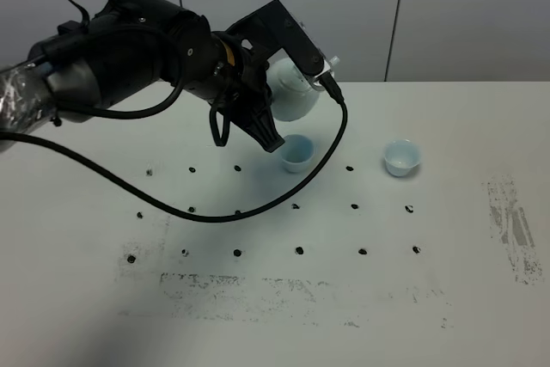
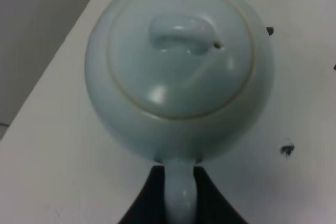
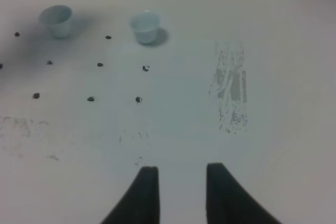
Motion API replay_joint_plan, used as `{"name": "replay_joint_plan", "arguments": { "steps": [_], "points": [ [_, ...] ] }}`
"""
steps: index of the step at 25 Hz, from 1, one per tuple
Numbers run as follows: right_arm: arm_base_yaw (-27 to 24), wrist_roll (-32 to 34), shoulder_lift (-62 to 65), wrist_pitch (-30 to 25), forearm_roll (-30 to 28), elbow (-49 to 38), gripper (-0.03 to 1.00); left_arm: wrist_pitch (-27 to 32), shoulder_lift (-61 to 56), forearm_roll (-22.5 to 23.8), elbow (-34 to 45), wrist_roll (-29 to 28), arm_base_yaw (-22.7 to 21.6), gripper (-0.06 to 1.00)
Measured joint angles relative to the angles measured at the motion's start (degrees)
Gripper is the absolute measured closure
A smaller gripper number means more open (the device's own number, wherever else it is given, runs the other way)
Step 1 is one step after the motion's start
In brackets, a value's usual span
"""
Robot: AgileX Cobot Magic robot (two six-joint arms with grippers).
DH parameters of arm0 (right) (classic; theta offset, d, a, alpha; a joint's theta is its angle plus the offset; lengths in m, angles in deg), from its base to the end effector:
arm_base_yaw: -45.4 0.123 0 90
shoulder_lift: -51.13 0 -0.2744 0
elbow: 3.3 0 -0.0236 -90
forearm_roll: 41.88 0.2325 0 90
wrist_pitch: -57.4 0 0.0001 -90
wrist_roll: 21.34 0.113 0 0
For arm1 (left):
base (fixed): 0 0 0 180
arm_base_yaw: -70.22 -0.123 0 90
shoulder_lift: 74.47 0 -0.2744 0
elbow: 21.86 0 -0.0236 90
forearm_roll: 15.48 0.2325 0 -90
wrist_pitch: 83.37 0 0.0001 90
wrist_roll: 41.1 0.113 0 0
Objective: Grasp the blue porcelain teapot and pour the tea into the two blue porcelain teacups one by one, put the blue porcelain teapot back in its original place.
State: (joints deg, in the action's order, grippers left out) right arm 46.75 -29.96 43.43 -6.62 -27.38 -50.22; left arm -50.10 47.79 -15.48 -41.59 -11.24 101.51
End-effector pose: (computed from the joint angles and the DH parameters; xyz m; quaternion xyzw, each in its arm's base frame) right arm 0.0006 0.0255 0.2620 -0.0844 0.8490 0.0934 0.5131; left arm 0.3907 -0.2375 0.2466 0.4713 0.7977 -0.0047 0.3762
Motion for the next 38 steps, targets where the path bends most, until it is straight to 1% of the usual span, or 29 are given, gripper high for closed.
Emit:
{"name": "replay_joint_plan", "arguments": {
  "steps": [2, 5, 8, 12, 14, 18, 20, 23, 29, 34, 38],
  "points": [
    [0.0, 0.0, 0.0, 0.0, 0.0, 0.0, 0.76, 0.0, 1.8, -0.5, -1.9, 4.0, 0.0, 0.87],
    [0.0, 0.0, 0.0, 0.0, 0.0, 0.0, 0.76, -0.3, 3.2, -0.5, -2.7, 9.3, 0.0, 0.87],
    [0.0, 0.0, 0.0, 0.0, 0.0, 0.0, 0.76, -0.6, 3.6, -0.6, -2.8, 11.8, 0.0, 0.87],
    [0.0, 0.0, 0.0, 0.0, 0.0, 0.0, 0.76, -3.0, 3.7, -0.9, -2.8, 12.7, 0.0, 0.87],
    [0.0, 0.0, 0.0, 0.0, 0.0, 0.0, 0.76, -4.0, 3.7, -1.5, -2.9, 14.4, 0.0, 0.87],
    [0.0, 0.0, 0.0, 0.0, 0.0, 0.0, 0.76, -6.2, 4.4, -4.3, -3.3, 20.9, 0.0, 0.87],
    [0.0, 0.0, 0.0, 0.0, 0.0, 0.0, 0.76, -6.6, 5.8, -5.9, -4.7, 24.7, 0.0, 0.87],
    [0.0, 0.0, 0.0, 0.0, 0.0, 0.0, 0.76, -6.5, 8.7, -6.6, -7.8, 28.5, 0.0, 0.87],
    [0.0, 0.1, 0.0, 0.0, 0.0, 0.0, 0.76, -7.4, 13.6, -6.0, -12.5, 32.3, 0.0, 0.87],
    [0.0, 0.1, 0.0, 0.0, 0.0, 0.0, 0.76, -10.7, 15.0, -6.0, -12.9, 35.6, 0.0, 0.87],
    [0.0, 0.1, 0.0, 0.0, 0.0, 0.0, 0.76, -11.1, 15.1, -6.3, -12.9, 37.1, 0.0, 0.87]
  ]
}}
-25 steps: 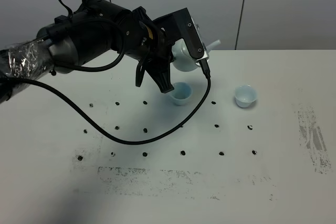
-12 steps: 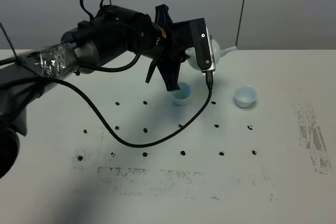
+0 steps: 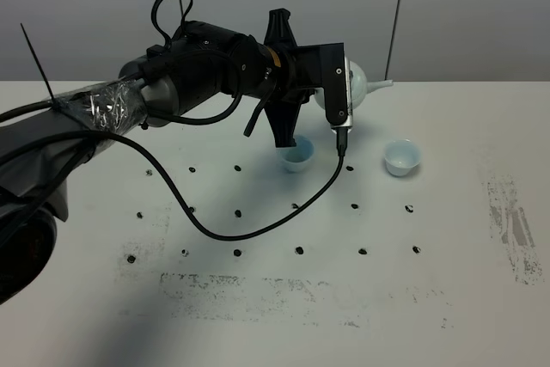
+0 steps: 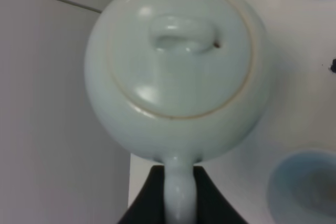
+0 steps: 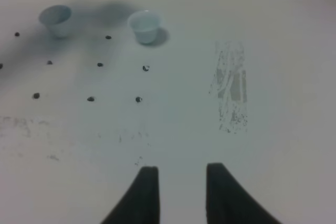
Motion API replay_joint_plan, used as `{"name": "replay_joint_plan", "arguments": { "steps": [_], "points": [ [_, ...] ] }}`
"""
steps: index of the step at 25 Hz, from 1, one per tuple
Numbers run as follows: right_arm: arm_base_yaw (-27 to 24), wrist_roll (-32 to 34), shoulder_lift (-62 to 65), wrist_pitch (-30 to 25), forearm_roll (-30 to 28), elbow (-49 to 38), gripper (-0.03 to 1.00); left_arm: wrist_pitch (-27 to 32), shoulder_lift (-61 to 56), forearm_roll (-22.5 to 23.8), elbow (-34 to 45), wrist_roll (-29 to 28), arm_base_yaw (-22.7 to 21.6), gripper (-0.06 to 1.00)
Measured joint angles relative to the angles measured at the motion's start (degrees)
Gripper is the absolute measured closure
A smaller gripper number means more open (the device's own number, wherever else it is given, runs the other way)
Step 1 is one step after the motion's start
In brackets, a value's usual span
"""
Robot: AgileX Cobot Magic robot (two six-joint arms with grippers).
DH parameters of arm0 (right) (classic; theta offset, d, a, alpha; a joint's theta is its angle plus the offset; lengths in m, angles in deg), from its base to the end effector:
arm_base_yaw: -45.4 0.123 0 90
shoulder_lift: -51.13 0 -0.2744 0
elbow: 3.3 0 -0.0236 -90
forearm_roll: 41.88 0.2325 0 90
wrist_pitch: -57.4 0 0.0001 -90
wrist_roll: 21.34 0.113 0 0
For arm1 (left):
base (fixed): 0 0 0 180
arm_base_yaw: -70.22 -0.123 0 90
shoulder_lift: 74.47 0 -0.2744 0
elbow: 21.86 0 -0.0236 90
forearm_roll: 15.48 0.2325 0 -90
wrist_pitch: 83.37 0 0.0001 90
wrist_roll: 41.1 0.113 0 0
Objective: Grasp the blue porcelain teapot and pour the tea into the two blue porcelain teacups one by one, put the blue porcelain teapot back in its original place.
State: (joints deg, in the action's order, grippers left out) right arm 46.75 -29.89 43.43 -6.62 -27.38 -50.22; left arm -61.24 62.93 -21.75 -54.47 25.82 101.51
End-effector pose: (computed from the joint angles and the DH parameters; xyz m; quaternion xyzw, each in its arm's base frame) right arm 0.0006 0.0255 0.2620 -0.0839 0.8491 0.0937 0.5131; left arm 0.4446 -0.2757 0.2045 0.6516 0.6121 0.0974 0.4373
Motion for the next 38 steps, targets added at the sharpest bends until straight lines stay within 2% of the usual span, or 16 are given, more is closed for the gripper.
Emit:
{"name": "replay_joint_plan", "arguments": {
  "steps": [5, 14, 18, 24, 34, 38],
  "points": [
    [0.0, 0.0, 0.0, 0.0, 0.0, 0.0, 0.76, -0.1, 0.0, -0.1, 0.0, 0.6, 0.0, 0.87],
    [0.0, 0.0, 0.0, 0.0, 0.0, 0.0, 0.76, 0.0, 0.0, -0.1, 0.0, 16.0, 0.0, 0.87],
    [0.0, 0.0, 0.0, 0.0, 0.0, 0.0, 0.76, 0.0, 0.0, -0.1, 0.0, 20.1, 0.0, 0.87],
    [0.0, 0.0, 0.0, 0.0, 0.0, 0.0, 0.76, -0.1, 0.3, 0.0, -1.1, 22.0, 0.1, 0.87],
    [0.0, 0.0, 0.0, 0.0, 0.0, 0.0, 0.76, 2.0, 7.0, 0.1, -11.7, 22.5, 1.3, 0.87],
    [0.0, 0.0, 0.0, 0.0, 0.0, 0.0, 0.76, 2.4, 9.1, 2.5, -11.9, 22.6, 2.1, 0.87]
  ]
}}
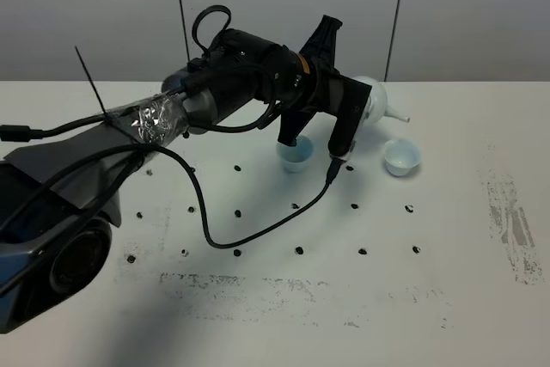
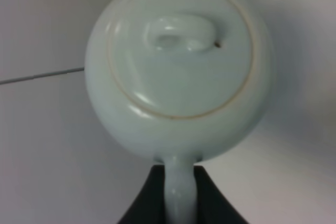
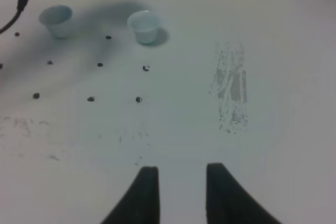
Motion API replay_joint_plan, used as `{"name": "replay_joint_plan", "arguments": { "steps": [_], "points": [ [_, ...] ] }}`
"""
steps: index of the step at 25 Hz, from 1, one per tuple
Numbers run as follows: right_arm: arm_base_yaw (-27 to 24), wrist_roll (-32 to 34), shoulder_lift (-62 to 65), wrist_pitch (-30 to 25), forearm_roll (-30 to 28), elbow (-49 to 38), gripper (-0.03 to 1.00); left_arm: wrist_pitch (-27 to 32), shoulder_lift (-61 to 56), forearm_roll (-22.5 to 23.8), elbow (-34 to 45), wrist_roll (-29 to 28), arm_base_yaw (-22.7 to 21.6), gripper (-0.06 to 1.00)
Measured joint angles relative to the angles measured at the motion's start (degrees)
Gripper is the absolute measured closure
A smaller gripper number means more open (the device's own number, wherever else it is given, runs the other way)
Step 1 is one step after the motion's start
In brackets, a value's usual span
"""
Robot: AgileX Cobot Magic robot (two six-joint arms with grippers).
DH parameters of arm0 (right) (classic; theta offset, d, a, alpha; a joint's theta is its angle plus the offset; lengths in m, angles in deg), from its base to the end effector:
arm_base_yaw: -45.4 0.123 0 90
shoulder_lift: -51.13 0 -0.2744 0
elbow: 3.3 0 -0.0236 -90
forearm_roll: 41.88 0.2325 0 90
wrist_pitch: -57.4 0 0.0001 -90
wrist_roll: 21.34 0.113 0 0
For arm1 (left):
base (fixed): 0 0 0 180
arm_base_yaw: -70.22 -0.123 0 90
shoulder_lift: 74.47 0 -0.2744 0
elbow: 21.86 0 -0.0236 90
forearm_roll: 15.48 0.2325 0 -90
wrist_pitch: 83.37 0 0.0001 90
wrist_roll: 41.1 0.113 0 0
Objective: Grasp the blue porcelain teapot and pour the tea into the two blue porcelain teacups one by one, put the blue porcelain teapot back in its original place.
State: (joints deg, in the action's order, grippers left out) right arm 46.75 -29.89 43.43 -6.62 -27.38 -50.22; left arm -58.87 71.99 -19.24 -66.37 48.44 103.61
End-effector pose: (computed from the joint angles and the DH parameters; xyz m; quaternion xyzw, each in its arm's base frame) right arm 0.0006 0.0255 0.2620 -0.0839 0.8491 0.0937 0.5131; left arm 0.4591 -0.3063 0.1824 0.7741 0.4443 0.1893 0.4093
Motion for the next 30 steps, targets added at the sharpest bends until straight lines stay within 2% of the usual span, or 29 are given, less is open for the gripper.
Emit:
{"name": "replay_joint_plan", "arguments": {
  "steps": [20, 30],
  "points": [
    [0.0, 0.0, 0.0, 0.0, 0.0, 0.0, 0.76, -1.1, 1.0, 12.9, 0.0, 0.0, 2.9, 0.87],
    [0.0, 0.0, 0.0, 0.0, 0.0, 0.0, 0.76, -1.2, 1.0, 15.8, 0.0, 0.0, 3.0, 0.87]
  ]
}}
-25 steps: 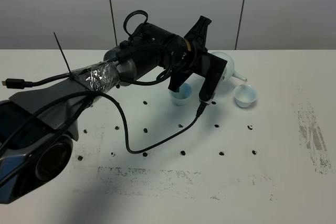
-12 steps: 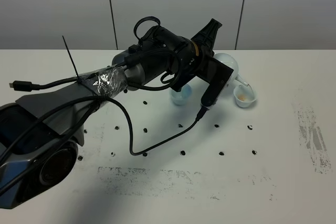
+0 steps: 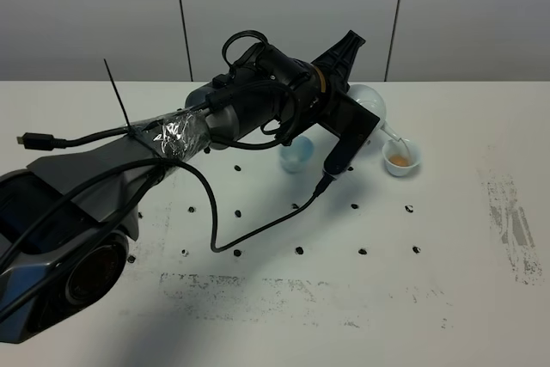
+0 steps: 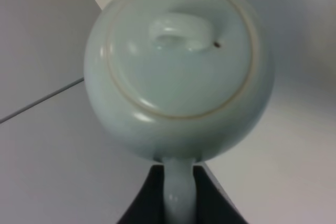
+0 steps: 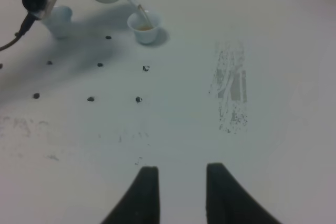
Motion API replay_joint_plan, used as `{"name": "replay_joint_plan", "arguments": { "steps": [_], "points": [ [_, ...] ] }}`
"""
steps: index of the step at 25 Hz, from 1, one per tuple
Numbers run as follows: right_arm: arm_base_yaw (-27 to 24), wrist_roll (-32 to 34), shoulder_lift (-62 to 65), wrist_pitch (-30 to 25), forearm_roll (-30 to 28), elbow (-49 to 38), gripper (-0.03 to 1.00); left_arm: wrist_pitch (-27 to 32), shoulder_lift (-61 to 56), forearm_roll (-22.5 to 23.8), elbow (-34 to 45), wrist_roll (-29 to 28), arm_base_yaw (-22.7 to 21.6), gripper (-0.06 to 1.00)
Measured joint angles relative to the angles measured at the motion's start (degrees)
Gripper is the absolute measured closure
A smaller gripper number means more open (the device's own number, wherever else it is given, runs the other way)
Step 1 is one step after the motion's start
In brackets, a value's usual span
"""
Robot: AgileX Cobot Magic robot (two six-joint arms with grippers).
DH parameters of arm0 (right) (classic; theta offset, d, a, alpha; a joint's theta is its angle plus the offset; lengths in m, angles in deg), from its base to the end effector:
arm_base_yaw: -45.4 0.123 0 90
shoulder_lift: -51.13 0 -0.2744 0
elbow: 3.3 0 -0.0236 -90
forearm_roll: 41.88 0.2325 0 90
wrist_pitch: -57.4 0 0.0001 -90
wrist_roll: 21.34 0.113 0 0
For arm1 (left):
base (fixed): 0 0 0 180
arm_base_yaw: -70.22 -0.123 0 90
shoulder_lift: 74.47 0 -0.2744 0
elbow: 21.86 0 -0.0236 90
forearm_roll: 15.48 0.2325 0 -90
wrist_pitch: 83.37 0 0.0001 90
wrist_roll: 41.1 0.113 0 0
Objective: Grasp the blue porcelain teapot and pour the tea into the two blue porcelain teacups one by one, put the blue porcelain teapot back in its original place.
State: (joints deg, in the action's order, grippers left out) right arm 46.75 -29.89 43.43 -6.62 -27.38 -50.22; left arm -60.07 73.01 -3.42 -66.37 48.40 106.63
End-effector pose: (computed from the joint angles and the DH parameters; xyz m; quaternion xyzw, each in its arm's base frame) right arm 0.0006 0.0255 0.2620 -0.0839 0.8491 0.0937 0.5131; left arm 0.4518 -0.3216 0.1754 0.8207 0.3434 0.2730 0.3660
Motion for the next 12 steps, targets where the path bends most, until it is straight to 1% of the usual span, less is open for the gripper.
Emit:
{"name": "replay_joint_plan", "arguments": {
  "steps": [7, 12],
  "points": [
    [0.0, 0.0, 0.0, 0.0, 0.0, 0.0, 0.76, -0.1, 0.0, 1.5, 0.0, 0.0, 0.0, 0.87],
    [0.0, 0.0, 0.0, 0.0, 0.0, 0.0, 0.76, -0.2, 0.0, 4.0, 0.0, -0.1, 0.1, 0.87]
  ]
}}
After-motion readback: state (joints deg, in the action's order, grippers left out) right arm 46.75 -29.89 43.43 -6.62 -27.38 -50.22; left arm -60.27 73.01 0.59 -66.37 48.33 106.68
